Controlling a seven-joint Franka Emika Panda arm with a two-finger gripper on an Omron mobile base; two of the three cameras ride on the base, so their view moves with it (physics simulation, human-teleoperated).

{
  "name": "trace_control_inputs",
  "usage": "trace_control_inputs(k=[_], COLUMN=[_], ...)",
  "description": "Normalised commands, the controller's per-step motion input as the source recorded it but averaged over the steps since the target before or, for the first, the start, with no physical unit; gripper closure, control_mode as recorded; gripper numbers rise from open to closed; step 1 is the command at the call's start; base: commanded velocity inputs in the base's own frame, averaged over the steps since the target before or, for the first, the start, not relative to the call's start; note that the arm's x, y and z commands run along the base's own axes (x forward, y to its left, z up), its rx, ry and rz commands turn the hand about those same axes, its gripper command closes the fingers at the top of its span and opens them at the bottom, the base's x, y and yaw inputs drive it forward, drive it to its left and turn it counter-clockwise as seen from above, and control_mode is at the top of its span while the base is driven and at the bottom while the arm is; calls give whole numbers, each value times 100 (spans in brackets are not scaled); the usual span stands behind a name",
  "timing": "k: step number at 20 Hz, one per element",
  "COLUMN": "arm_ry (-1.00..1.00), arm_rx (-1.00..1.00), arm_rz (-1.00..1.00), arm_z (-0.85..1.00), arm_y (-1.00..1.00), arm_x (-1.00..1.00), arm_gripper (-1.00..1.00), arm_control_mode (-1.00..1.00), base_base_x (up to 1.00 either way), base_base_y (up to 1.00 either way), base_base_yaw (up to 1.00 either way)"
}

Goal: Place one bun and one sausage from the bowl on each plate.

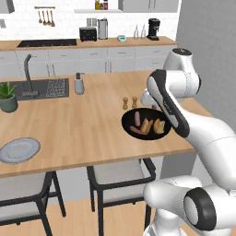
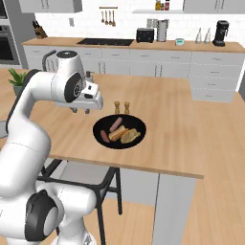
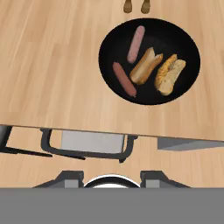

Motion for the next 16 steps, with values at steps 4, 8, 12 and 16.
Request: trace_control_inputs(k=[4, 8, 12, 16], arm_ry=[3, 12, 17, -3], arm_rx=[0, 2, 0, 0], arm_rz=[-2, -1, -2, -3], arm_z=[-38, -56, -59, -71], arm_y=[-1, -58, -61, -14], arm_x=[10, 38, 29, 7], arm_gripper=[-100, -100, -100, -100], arm_control_mode=[-100, -100, -100, -100], base_base_x=[0, 0, 0, 0], base_base_y=[0, 0, 0, 0], base_base_yaw=[0, 0, 0, 0])
